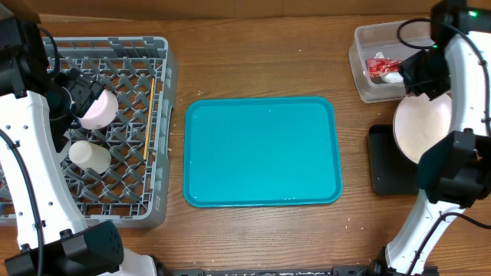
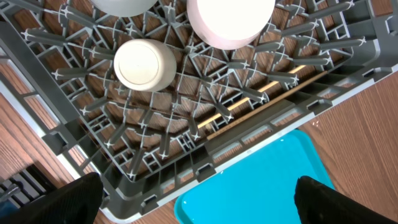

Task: Sort waste into correct bins and load items into the dishwasher
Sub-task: 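Tilt the plate over the black tray to pour out the rice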

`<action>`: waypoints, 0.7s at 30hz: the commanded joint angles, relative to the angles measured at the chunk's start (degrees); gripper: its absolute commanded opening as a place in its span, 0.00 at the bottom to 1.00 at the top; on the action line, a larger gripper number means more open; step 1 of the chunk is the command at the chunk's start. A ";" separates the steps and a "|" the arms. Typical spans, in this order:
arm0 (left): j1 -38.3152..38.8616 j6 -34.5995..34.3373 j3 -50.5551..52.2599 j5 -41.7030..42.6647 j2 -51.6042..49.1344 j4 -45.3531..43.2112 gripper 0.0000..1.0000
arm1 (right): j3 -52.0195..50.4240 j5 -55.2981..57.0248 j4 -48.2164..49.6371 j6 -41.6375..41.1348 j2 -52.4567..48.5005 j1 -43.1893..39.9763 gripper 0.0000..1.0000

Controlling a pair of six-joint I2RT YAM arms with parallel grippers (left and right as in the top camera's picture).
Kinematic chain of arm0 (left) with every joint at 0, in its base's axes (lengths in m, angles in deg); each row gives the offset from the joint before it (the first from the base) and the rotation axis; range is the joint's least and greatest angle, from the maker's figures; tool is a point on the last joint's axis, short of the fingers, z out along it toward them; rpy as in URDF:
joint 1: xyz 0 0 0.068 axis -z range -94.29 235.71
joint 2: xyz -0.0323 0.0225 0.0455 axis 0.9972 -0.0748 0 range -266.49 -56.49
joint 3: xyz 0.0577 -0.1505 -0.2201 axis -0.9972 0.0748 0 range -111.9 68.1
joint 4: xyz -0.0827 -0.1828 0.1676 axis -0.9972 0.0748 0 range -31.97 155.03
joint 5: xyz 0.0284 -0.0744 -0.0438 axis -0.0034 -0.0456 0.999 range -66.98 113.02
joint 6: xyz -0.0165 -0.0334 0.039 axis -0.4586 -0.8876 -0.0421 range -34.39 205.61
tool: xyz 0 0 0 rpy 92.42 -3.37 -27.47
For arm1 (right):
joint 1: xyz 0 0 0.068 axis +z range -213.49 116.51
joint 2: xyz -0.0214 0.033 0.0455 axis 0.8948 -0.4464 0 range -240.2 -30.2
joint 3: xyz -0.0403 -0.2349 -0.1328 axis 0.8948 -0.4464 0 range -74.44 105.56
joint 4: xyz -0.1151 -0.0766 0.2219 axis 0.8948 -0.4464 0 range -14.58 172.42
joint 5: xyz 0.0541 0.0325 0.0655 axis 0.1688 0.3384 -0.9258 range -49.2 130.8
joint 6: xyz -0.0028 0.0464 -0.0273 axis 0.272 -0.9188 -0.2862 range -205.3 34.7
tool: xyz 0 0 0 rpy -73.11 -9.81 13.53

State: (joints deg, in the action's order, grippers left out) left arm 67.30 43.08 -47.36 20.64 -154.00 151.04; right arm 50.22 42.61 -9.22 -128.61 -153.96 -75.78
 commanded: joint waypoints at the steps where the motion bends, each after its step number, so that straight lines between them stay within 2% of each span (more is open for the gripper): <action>1: 0.04 -0.98 0.24 -0.15 0.31 -0.07 1.00 | 1.62 -5.66 0.04 -0.24 -0.02 -2.27 0.04; 11: 0.07 -0.98 0.24 -0.15 0.31 -0.07 1.00 | -0.37 -11.98 3.89 2.69 -0.02 -8.66 0.04; 21: 0.02 -0.98 0.24 -0.17 0.31 -0.09 1.00 | -2.14 -31.71 3.80 11.91 -0.02 -16.50 0.04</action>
State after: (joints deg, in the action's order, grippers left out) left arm 67.30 43.08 -47.36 20.64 -154.00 151.04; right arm 48.34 20.73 -4.78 -121.61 -153.96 -89.75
